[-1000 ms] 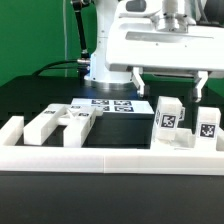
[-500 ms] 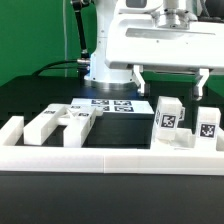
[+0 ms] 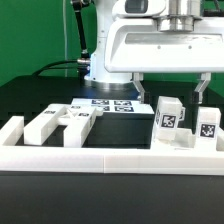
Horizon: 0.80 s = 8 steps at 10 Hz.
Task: Assemble chair
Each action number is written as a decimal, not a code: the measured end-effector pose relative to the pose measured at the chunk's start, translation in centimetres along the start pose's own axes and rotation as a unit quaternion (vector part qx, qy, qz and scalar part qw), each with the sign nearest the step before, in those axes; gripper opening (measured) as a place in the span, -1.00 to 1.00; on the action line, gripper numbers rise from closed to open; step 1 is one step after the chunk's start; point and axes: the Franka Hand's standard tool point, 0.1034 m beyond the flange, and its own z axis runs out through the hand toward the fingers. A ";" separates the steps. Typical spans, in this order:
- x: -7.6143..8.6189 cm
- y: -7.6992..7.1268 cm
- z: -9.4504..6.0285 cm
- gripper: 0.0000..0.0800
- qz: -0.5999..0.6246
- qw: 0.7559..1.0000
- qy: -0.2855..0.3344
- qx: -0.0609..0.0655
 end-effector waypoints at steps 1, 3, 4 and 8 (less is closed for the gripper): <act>0.3 0.1 -0.1 0.62 0.000 1.000 -0.030 0.003; 0.7 0.4 0.0 0.62 0.001 0.999 -0.037 0.004; 0.7 0.5 0.0 0.62 0.002 0.999 -0.037 0.004; 0.7 0.6 0.0 -0.04 0.003 0.999 -0.037 0.004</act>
Offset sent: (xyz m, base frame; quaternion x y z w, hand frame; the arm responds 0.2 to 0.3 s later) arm 0.0042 -0.0056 0.0025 0.0019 0.0005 -0.0085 1.0000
